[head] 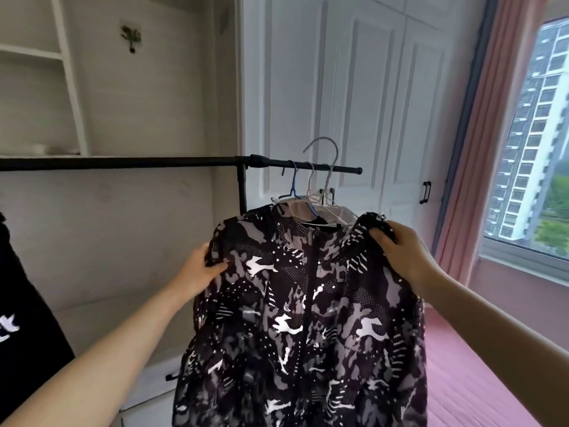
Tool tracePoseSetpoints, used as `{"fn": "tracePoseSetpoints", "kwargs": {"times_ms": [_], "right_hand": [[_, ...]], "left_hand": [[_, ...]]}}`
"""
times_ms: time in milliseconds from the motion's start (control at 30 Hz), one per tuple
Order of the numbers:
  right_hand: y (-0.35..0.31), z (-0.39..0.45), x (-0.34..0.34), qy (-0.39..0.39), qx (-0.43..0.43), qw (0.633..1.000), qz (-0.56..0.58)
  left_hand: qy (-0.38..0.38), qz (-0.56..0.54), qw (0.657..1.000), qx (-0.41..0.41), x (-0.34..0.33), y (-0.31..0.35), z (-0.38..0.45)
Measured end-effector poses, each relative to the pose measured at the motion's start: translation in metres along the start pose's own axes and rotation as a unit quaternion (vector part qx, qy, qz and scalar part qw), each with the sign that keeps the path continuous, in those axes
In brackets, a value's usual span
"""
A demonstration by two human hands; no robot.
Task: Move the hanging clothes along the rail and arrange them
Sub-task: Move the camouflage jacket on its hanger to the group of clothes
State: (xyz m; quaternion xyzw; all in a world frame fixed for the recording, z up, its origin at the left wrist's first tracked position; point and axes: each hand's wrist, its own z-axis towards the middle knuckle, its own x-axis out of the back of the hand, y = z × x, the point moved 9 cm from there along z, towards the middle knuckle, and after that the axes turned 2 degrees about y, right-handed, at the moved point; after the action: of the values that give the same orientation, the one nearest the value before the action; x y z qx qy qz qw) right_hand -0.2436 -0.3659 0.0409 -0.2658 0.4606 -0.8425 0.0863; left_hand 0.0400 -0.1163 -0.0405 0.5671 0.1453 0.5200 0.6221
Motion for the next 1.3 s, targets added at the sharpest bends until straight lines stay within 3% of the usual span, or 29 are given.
{"fn": "tracePoseSetpoints", "kwargs": {"times_ms": [67,233,300,433,500,867,1033,1300], "right_hand": [[0.004,0.005,0.007,0.012,0.002,1.0,0.004],[0.007,0.02,0.011,0.019,0.013,0.999,-0.045],[0.009,0.029,0.013,0.025,0.007,0.998,-0.064],[0.013,0.045,0.016,0.031,-0.001,0.994,-0.102],[0.013,0.052,0.016,0.035,-0.001,0.992,-0.12],[-0.001,0.095,-0.001,0.054,-0.009,0.986,-0.159],[-0.007,0.118,-0.03,0.046,-0.009,0.988,-0.146],[-0.025,0.152,-0.092,0.021,0.007,0.992,-0.128]], "left_hand": [[0.014,0.006,1.0,-0.02,-0.002,-0.007,0.007],[0.143,0.005,0.989,-0.042,0.013,-0.01,0.027],[0.097,0.022,0.993,-0.057,-0.001,-0.004,0.037],[-0.076,0.014,0.995,-0.062,-0.045,0.014,0.05],[-0.097,0.004,0.993,-0.06,-0.058,0.02,0.062],[-0.081,0.127,0.985,-0.085,-0.112,0.033,0.126],[-0.092,0.093,0.985,-0.116,-0.127,0.054,0.149],[0.021,0.06,0.989,-0.131,-0.087,0.058,0.191]]}}
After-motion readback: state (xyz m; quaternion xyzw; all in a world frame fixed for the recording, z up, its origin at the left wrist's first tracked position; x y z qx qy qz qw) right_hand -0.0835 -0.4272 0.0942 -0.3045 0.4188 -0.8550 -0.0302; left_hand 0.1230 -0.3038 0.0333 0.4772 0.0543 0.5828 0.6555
